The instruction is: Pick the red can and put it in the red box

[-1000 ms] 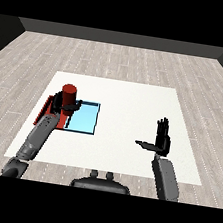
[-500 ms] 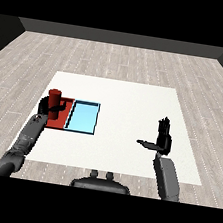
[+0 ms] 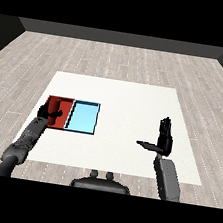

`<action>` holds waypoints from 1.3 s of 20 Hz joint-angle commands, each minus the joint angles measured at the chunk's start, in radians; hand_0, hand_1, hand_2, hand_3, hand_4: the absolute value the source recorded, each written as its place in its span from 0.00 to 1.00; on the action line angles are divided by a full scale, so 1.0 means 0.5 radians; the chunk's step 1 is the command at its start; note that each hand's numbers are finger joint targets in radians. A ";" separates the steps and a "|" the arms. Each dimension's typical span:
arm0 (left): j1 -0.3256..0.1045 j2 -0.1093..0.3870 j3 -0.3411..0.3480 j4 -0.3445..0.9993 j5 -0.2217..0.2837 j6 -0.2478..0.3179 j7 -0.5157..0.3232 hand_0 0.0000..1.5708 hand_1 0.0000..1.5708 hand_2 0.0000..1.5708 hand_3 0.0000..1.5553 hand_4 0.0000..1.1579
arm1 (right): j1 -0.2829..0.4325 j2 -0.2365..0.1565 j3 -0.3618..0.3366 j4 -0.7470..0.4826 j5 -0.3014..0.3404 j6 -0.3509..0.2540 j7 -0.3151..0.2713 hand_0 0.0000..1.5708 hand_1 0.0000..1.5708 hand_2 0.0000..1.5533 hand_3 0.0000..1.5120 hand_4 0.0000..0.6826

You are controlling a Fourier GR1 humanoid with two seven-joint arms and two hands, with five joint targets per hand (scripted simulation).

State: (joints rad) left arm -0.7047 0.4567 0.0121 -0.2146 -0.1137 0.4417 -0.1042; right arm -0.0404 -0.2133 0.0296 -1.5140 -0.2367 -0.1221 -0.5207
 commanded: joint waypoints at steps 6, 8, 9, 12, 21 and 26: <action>-0.143 0.001 -0.082 0.303 -0.132 -0.256 0.073 0.00 0.00 0.00 0.00 0.56 | 0.096 0.016 -0.011 -0.035 -0.040 0.098 -0.119 0.00 0.00 0.00 0.00 0.00; -0.154 0.013 -0.184 0.364 -0.243 -0.212 0.159 0.00 0.00 0.00 0.00 0.28 | 0.064 0.008 0.033 -0.144 0.005 0.051 -0.030 0.00 0.00 0.00 0.00 0.00; -0.197 0.072 -0.191 0.382 -0.254 -0.303 0.217 0.00 0.00 0.00 0.00 0.00 | -0.002 0.015 0.007 -0.082 -0.025 0.069 -0.028 0.00 0.00 0.00 0.00 0.00; -0.224 0.087 -0.166 0.408 -0.235 -0.359 0.280 0.00 0.00 0.00 0.00 0.00 | 0.090 0.020 -0.020 -0.068 -0.068 0.128 -0.103 0.00 0.00 0.00 0.00 0.00; -0.079 0.015 0.359 -0.014 0.288 -0.100 -0.409 0.00 0.00 0.00 0.00 0.00 | 0.062 0.015 -0.037 -0.105 -0.077 0.152 -0.108 0.00 0.00 0.00 0.00 0.00; -0.087 -0.121 0.555 -0.425 0.531 -0.315 -0.989 0.00 0.00 0.00 0.00 0.00 | 0.082 0.047 0.050 -0.114 -0.054 0.180 -0.084 0.00 0.00 0.00 0.00 0.00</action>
State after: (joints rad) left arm -0.7448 0.4435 0.2169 -0.2949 0.0648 0.3355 -0.4134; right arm -0.0222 -0.2006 0.0359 -1.5664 -0.2626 -0.0471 -0.5528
